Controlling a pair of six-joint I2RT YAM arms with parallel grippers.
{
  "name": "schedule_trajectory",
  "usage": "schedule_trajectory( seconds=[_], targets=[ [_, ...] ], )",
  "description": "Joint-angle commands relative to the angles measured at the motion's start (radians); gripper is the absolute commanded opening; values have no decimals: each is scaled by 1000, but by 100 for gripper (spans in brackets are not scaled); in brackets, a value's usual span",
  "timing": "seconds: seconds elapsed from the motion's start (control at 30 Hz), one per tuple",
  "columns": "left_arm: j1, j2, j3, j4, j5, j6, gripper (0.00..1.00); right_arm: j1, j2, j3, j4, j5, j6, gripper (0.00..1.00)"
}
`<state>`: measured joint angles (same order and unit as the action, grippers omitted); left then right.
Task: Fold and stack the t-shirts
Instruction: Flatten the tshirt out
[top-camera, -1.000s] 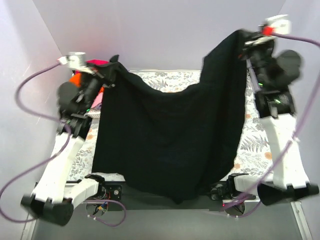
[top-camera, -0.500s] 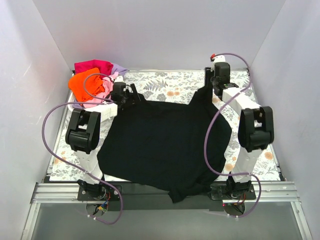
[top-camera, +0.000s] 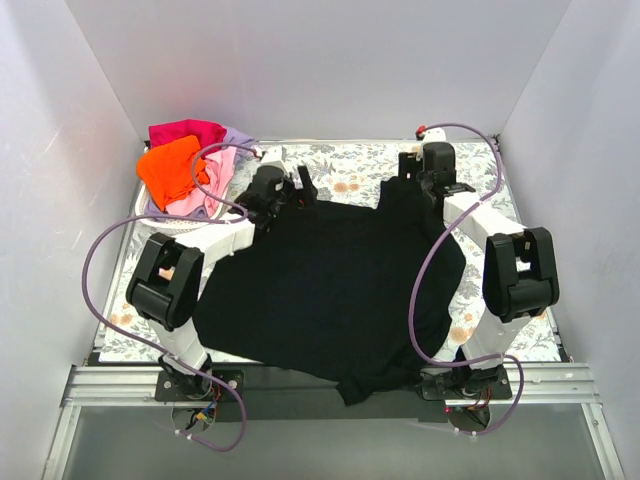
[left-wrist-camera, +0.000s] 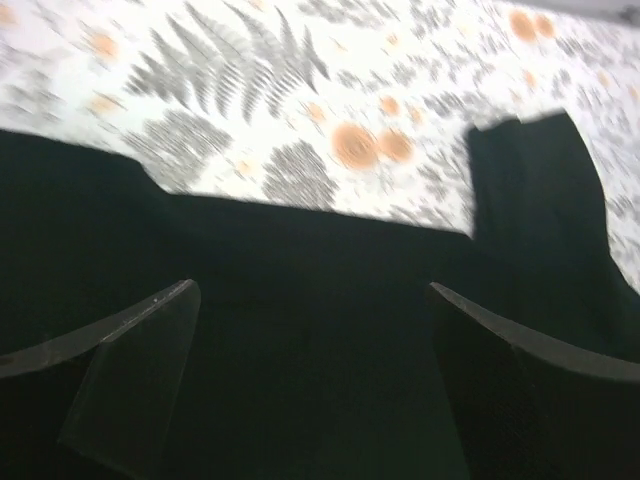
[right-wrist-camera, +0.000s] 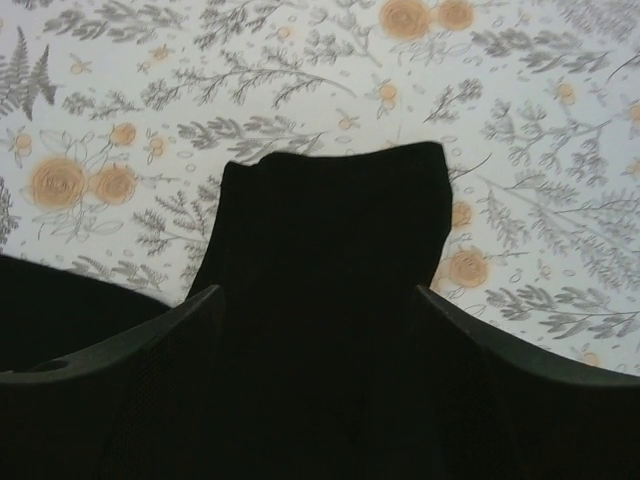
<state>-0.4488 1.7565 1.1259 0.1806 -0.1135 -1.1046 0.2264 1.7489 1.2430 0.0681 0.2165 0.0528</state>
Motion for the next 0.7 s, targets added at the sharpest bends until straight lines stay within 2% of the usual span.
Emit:
schedule_trajectory(
  seconds=[0.0,0.17,0.3,0.67],
  targets=[
    [-17,-17,-73,6,67,-52,87,5,-17,-72,13,-57,56,69],
    [-21,37,-121,46,112,-92,87,4,27,-89,-13,-100,76,69],
    [-19,95,-114,63,170,-106,87,1,106,-41,-51,-138,90,69],
    [22,277,18,33,222,-147,87,-53,411,278,-235,-244,124,70]
  ],
)
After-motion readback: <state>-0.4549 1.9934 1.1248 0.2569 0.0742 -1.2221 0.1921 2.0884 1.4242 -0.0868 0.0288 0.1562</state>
